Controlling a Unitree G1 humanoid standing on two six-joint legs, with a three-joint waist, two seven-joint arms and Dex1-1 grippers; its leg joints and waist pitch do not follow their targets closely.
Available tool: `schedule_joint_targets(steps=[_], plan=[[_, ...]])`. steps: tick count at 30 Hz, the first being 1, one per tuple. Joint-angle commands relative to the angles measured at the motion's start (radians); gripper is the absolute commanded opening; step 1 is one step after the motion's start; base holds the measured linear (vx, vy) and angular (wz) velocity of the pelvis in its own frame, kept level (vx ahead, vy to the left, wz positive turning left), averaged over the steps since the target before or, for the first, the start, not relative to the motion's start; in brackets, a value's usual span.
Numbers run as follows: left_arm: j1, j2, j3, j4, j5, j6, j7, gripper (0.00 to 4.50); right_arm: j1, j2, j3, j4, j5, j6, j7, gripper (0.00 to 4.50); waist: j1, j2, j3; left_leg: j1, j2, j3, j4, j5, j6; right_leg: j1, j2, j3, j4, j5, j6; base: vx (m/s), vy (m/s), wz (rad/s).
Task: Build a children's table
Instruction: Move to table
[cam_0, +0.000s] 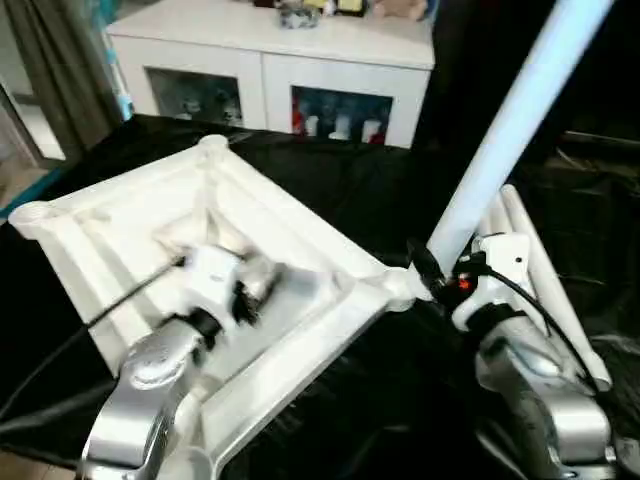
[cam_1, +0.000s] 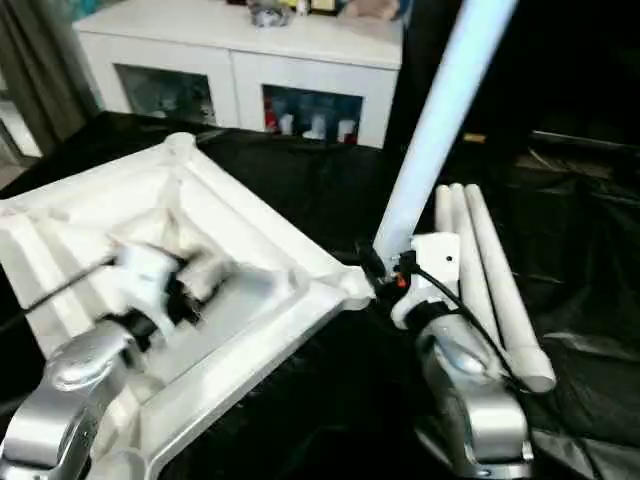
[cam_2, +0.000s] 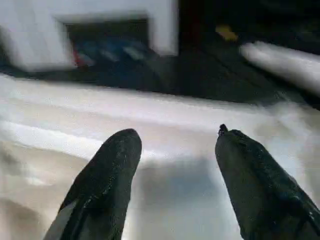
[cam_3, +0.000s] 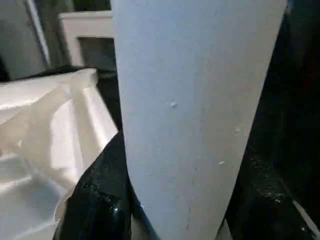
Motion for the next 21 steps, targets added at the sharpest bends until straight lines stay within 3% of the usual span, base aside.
schedule_joint_targets(steps=[1, 3, 4, 5, 6, 7, 8, 9, 10, 12, 13, 15, 17, 19, 21], plan=[[-0.011, 0.02, -0.043, 0.007, -0.012, 0.071, -0.053, 3.21, -0.005, -0.009, -0.014, -0.003, 0.004, 0.004, 0.011, 1.92, 0.003, -0.003, -0.058, 0.027, 0.054, -0.017, -0.066, 0.347, 0.121, 0.029, -0.076, 0.038, -0.039, 0.437, -0.158, 0.0, 0.0, 0.0], [-0.031, 0.041, -0.071, 0.011, -0.008, 0.134, -0.066, 3.4, -0.01, -0.019, -0.016, 0.01, -0.006, 0.001, 0.013, 1.92, 0.0, 0.001, -0.042, 0.034, 0.068, -0.009, -0.096, 0.026, 0.047, 0.025, -0.081, 0.043, -0.062, 0.232, -0.195, -0.061, 0.011, -0.06], [-0.031, 0.041, -0.071, 0.011, -0.008, 0.134, -0.066, 3.4, -0.01, -0.019, -0.016, 0.01, -0.006, 0.001, 0.013, 1.92, 0.0, 0.001, -0.042, 0.034, 0.068, -0.009, -0.096, 0.026, 0.047, 0.025, -0.081, 0.043, -0.062, 0.232, -0.195, -0.073, 0.002, -0.01], [-0.082, 0.04, -0.093, 0.06, 0.019, 0.186, -0.055, 3.53, -0.012, -0.035, -0.009, 0.013, -0.01, 0.002, 0.024, 1.92, -0.005, 0.005, -0.033, 0.042, 0.072, -0.004, -0.113, -0.134, 0.007, 0.019, -0.08, 0.047, -0.077, 0.096, -0.205, -0.088, -0.003, 0.01], [-0.109, 0.037, -0.103, 0.088, 0.042, 0.205, -0.043, 3.61, -0.011, -0.04, -0.005, 0.012, -0.012, 0.003, 0.027, 1.92, -0.006, 0.004, -0.029, 0.046, 0.072, -0.001, -0.117, -0.185, -0.008, 0.017, -0.08, 0.049, -0.083, 0.034, -0.203, -0.088, -0.003, 0.01], [-0.136, 0.037, -0.115, 0.118, 0.064, 0.218, -0.042, 3.64, -0.011, -0.043, -0.003, 0.011, -0.013, 0.004, 0.03, 1.92, -0.003, 0.003, -0.025, 0.052, 0.07, 0.005, -0.121, -0.258, -0.03, 0.011, -0.084, 0.054, -0.096, -0.084, -0.194, -0.095, -0.006, 0.01], [-0.136, 0.037, -0.115, 0.118, 0.064, 0.218, -0.042, 3.64, -0.011, -0.043, -0.003, 0.011, -0.013, 0.004, 0.03, 1.92, -0.005, -0.004, -0.018, 0.05, 0.069, 0.007, -0.127, -0.295, -0.045, 0.011, -0.087, 0.058, -0.107, -0.193, -0.171, -0.086, -0.007, -0.04], [-0.164, 0.038, -0.126, 0.148, 0.083, 0.246, -0.035, 3.64, -0.01, -0.044, -0.002, 0.008, -0.015, 0.004, 0.031, 1.92, -0.007, -0.001, -0.018, 0.048, 0.07, 0.006, -0.13, -0.305, -0.056, 0.009, -0.091, 0.061, -0.114, -0.253, -0.154, -0.086, -0.007, -0.04], [-0.183, 0.039, -0.133, 0.167, 0.09, 0.259, -0.037, 3.64, -0.008, -0.046, -0.001, 0.006, -0.015, 0.005, 0.031, 1.92, -0.006, 0.004, -0.02, 0.047, 0.07, 0.003, -0.13, -0.301, -0.059, 0.009, -0.092, 0.061, -0.113, -0.263, -0.148, -0.072, -0.007, -0.08], [-0.204, 0.038, -0.138, 0.184, 0.089, 0.276, -0.039, 3.48, -0.005, -0.048, 0.001, 0.002, -0.016, 0.005, 0.031, 1.92, -0.008, 0.001, -0.023, 0.042, 0.07, 0.004, -0.129, -0.275, -0.057, 0.007, -0.089, 0.061, -0.113, -0.243, -0.141, -0.058, -0.008, -0.07], [-0.222, 0.043, -0.15, 0.189, 0.078, 0.3, -0.054, 3.48, 0.002, -0.049, 0.004, -0.003, -0.019, 0.003, 0.031, 1.92, -0.01, 0.01, -0.023, 0.042, 0.07, 0.004, -0.13, -0.272, -0.057, 0.003, -0.087, 0.06, -0.113, -0.22, -0.148, 0.0, 0.0, 0.0], [-0.228, 0.047, -0.159, 0.187, 0.073, 0.313, -0.066, 3.48, 0.007, -0.049, 0.005, -0.005, -0.02, 0.002, 0.031, 1.92, -0.012, 0.004, -0.025, 0.037, 0.069, 0.005, -0.127, -0.247, -0.045, 0.005, -0.088, 0.06, -0.11, -0.184, -0.164, 0.0, 0.0, 0.0], [-0.231, 0.054, -0.176, 0.185, 0.074, 0.307, -0.083, 3.12, 0.011, -0.049, 0.006, -0.006, -0.02, 0.001, 0.03, 1.92, -0.014, 0.006, -0.026, 0.033, 0.068, 0.006, -0.126, -0.223, -0.03, 0.006, -0.089, 0.059, -0.109, -0.166, -0.171, 0.0, 0.0, 0.0], [-0.231, 0.058, -0.191, 0.182, 0.074, 0.295, -0.104, 3.08, 0.014, -0.049, 0.009, -0.005, -0.021, -0.002, 0.029, 1.92, -0.015, 0.011, -0.027, 0.034, 0.069, 0.006, -0.124, -0.212, -0.027, 0.004, -0.087, 0.059, -0.109, -0.147, -0.176, 0.0, 0.0, 0.0], [-0.233, 0.058, -0.201, 0.183, 0.08, 0.28, -0.123, 2.89, 0.015, -0.048, 0.014, -0.002, -0.025, -0.005, 0.028, 1.92, -0.015, 0.011, -0.031, 0.033, 0.071, 0.008, -0.123, -0.175, -0.013, 0.005, -0.084, 0.057, -0.101, -0.071, -0.194, 0.0, 0.0, 0.0]])
